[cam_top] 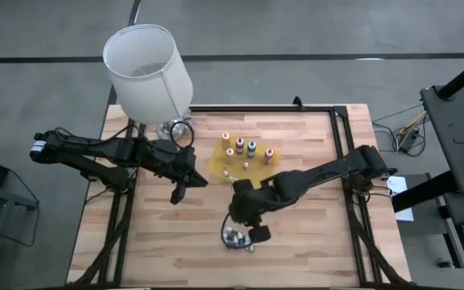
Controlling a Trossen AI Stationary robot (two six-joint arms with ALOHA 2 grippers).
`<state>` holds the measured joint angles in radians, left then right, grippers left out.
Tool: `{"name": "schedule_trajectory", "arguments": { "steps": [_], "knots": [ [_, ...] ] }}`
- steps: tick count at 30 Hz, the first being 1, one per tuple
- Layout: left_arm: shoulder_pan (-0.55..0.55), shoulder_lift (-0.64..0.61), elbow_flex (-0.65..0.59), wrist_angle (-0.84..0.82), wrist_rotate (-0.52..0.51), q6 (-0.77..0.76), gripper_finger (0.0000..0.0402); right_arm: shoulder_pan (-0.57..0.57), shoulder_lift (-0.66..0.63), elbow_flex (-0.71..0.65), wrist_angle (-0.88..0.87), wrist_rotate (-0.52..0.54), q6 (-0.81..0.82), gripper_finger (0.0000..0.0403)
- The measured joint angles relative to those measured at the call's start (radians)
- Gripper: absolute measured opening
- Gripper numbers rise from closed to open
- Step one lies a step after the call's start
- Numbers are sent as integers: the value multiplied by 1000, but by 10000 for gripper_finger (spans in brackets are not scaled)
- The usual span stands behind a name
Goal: Pick & Place food coloring
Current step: Put the small purple food coloring bottle into the yellow bin
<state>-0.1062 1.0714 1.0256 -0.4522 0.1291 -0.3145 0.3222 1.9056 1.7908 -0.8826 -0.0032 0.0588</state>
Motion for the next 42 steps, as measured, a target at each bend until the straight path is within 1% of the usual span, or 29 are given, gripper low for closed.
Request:
{"name": "schedule_trajectory", "arguments": {
  "steps": [4, 7, 13, 18, 23, 28, 32, 36, 42],
  "knots": [
    [0, 0, 3, 37, 2, 8, 2, -4, -17, 97, -46, -1, 141, 68],
    [0, 0, 19, 37, 4, 52, 11, -14, -14, 181, -113, -2, 222, 68],
    [0, 0, 64, 38, 4, 181, 58, -41, -10, 288, -185, -2, 338, 68],
    [0, 6, 100, 38, 4, 282, 103, -64, -9, 355, -211, -7, 392, 68],
    [-3, 52, 150, 38, 31, 350, 129, -93, -9, 404, -222, -71, 441, 68],
    [-10, 113, 212, 14, 45, 435, 133, -115, -9, 414, -223, -138, 474, 68],
    [-10, 145, 267, -21, 33, 484, 133, -121, -9, 414, -252, -161, 489, 68],
    [-20, 162, 309, -21, 34, 532, 133, -127, -9, 413, -267, -167, 518, 68],
    [-75, 191, 353, -19, 30, 652, 133, -133, -10, 413, -259, -197, 531, 68]
  ]
}}
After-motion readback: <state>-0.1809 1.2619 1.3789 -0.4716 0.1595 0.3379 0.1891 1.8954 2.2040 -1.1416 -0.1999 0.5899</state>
